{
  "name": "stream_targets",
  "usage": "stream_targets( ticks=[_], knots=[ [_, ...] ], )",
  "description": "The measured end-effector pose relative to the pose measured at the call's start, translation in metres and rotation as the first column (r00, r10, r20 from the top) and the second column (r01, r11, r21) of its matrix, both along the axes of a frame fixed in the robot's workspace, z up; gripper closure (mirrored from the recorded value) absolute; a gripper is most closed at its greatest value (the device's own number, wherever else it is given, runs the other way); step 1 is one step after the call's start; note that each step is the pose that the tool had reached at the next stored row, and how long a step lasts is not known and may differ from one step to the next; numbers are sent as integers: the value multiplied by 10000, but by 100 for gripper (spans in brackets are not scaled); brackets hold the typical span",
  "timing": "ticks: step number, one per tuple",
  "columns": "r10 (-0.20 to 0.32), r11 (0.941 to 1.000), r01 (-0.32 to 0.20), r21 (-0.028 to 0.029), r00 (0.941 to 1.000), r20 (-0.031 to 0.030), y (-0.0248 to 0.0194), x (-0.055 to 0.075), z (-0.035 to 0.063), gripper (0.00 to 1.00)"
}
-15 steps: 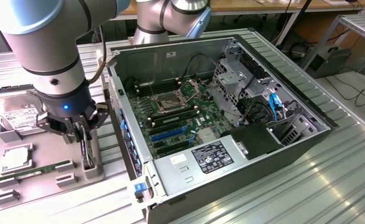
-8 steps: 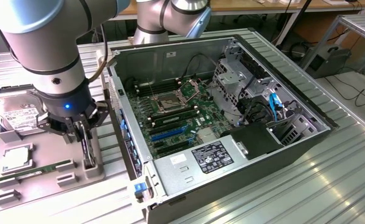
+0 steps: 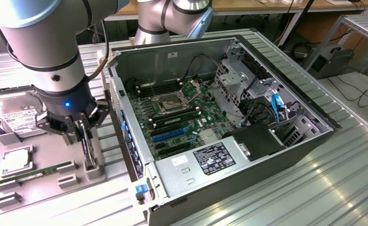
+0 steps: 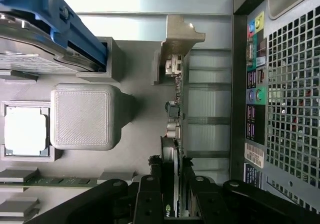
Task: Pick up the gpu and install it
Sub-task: 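Pick up the gpu and move the gpu toward the slot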
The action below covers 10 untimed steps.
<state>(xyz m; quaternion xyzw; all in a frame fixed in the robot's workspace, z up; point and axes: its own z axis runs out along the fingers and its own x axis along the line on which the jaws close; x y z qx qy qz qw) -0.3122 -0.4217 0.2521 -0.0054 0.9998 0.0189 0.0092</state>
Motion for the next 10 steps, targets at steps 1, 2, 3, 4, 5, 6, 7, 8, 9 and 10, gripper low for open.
stream_targets(
  ticks=[1,2,3,4,5,6,7,8,9,10],
  knots=[
    [0,10000,0,1,10000,0,0,0,12,74],
    [0,10000,0,1,10000,0,0,0,27,74],
    [1,10000,-1,2,10000,0,0,0,45,74],
    [0,10000,0,4,10000,1,-1,0,65,74],
    [1,10000,-1,7,10000,-1,-5,0,113,74],
    [1,10000,-1,10,10000,0,-7,0,144,74],
    [0,10000,0,12,10000,1,-9,0,178,74],
    [1,10000,-1,14,10000,0,-13,0,216,74],
    [1,10000,-1,17,10000,0,-17,0,256,74],
    [1,10000,-1,22,10000,1,-21,0,300,74]
  ],
)
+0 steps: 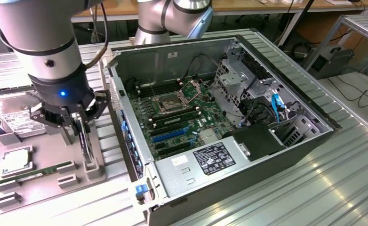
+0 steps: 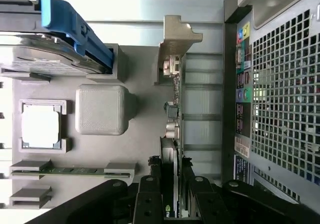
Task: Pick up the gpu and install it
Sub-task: 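Pick up the gpu and move the gpu toward the slot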
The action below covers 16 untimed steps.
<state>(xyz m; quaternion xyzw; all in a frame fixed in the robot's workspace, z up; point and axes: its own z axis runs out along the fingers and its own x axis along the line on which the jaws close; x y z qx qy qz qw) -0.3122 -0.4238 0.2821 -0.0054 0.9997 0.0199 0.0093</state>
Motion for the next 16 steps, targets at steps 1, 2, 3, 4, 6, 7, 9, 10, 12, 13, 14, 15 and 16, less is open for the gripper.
stream_targets(
  ticks=[1,2,3,4,6,7,9,10,12,13,14,15,16],
  knots=[
    [0,10000,0,2,10000,-3,-5,0,46,74],
    [-1,10000,1,12,10000,-1,-14,0,112,74],
    [-1,10000,1,18,10000,-1,-22,0,158,74],
    [-1,10000,1,23,10000,-1,-32,0,213,74],
    [0,10000,0,27,10000,-1,-53,0,305,74],
    [0,10000,0,29,10000,-2,-64,1,352,74],
    [0,10000,0,33,10000,0,-89,6,440,74],
    [-1,10000,1,34,10000,-1,-102,9,483,74],
    [-1,10000,1,39,10000,-1,-134,24,576,74],
    [-1,10000,1,41,10000,-2,-154,37,626,74],
    [-1,10000,1,45,10000,-1,-173,52,671,74],
    [-1,10000,1,48,10000,-1,-193,68,716,74],
    [0,10000,0,51,10000,-1,-219,91,772,74]
  ],
)
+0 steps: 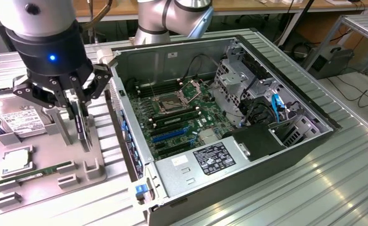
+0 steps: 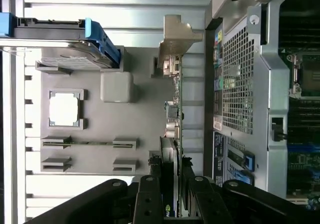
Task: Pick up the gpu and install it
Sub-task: 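Pick up the gpu and move the gpu toward the slot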
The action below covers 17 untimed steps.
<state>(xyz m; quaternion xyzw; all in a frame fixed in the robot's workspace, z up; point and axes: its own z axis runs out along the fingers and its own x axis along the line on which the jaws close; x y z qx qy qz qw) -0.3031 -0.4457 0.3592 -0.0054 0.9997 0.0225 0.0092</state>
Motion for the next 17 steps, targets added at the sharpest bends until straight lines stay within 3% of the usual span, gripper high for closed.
stream_targets(
  ticks=[5,7,9,12,17],
  knots=[
    [0,10000,0,17,10000,1,-108,132,237,74],
    [-1,10000,1,41,10000,-1,-167,255,377,74],
    [0,10000,0,74,10000,-1,-196,347,456,74],
    [0,9999,0,156,10000,-7,-224,511,585,74],
    [-1,9999,2,169,10000,-77,-227,831,632,74]
  ],
)
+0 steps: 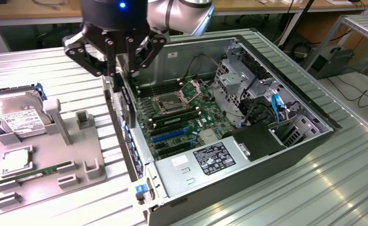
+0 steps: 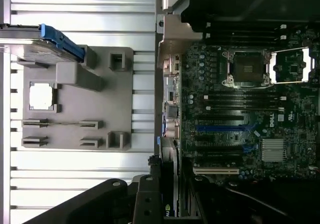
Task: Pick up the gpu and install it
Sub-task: 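Pick up the gpu and move the gpu toward the slot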
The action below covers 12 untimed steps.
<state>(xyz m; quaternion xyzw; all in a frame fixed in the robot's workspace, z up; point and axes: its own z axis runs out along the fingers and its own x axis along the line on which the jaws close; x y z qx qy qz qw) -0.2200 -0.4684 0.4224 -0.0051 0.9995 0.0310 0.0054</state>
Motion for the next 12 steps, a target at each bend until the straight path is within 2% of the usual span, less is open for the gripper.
stream_targets(
  ticks=[6,12],
  knots=[
    [0,10000,0,1,10000,-46,0,338,-6,74],
    [0,10000,0,-26,10000,-69,10,612,-99,74]
  ],
)
